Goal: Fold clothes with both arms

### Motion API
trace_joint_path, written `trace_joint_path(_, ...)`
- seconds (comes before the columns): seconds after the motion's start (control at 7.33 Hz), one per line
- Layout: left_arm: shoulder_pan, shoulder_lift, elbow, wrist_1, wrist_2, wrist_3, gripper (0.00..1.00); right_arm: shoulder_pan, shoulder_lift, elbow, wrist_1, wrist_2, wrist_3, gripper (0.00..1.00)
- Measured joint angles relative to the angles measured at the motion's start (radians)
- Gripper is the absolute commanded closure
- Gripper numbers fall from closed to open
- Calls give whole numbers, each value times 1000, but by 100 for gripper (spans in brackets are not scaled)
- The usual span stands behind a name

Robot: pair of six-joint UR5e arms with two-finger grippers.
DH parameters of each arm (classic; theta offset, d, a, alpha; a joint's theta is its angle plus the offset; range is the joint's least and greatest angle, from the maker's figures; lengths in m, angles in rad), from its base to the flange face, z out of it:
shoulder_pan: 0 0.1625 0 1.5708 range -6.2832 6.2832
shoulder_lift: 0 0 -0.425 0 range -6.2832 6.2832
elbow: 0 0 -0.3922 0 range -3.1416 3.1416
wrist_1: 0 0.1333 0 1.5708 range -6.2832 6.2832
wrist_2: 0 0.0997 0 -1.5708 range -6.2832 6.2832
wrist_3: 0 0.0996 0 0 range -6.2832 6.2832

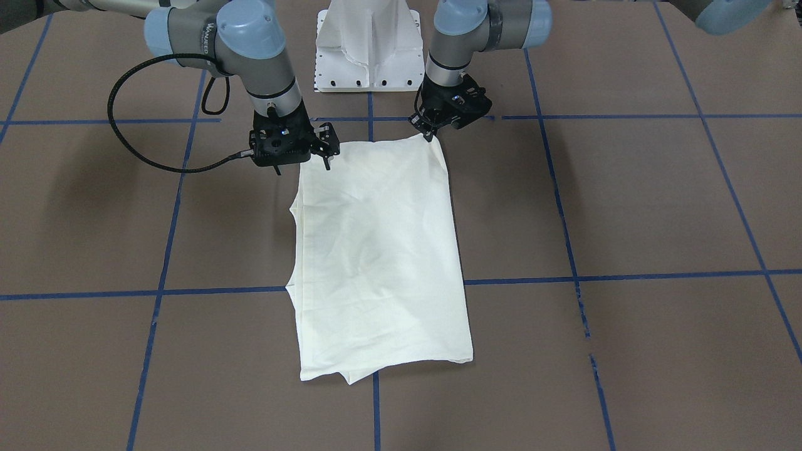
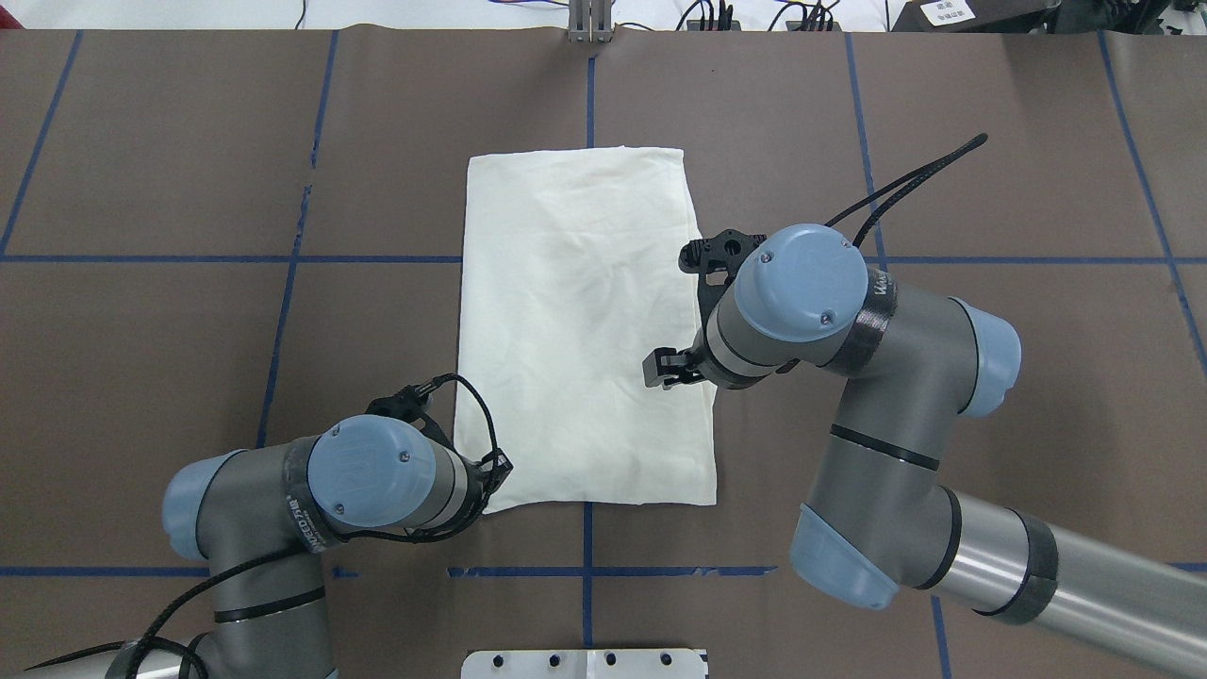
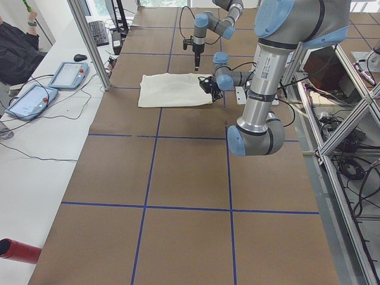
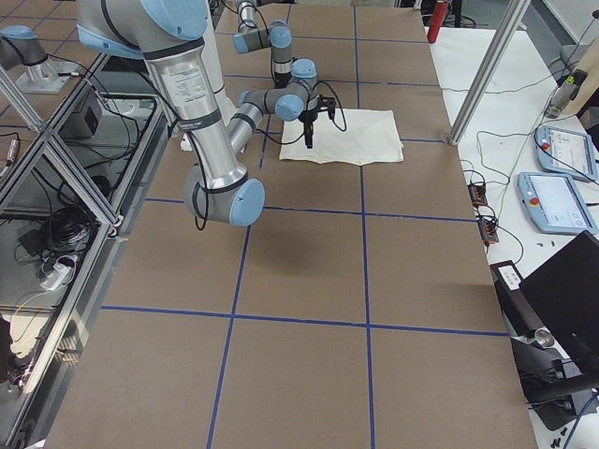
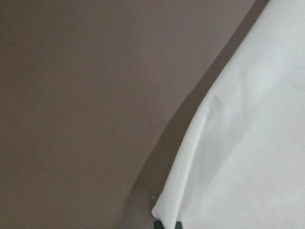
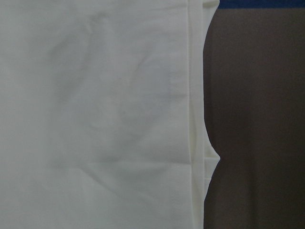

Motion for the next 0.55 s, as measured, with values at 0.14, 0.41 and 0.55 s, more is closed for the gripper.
trace_joint_path(0.14, -1, 0, -12, 13, -2, 16, 100, -37, -19, -5, 52, -22, 126, 0)
trace_joint_path(0.41, 0, 0, -16, 19, -3, 32, 100, -99, -32, -31, 84, -87, 322, 0)
trace_joint_path(0.55, 0, -1, -15, 19, -3, 34, 100, -118, -33, -49, 87, -113, 354, 0)
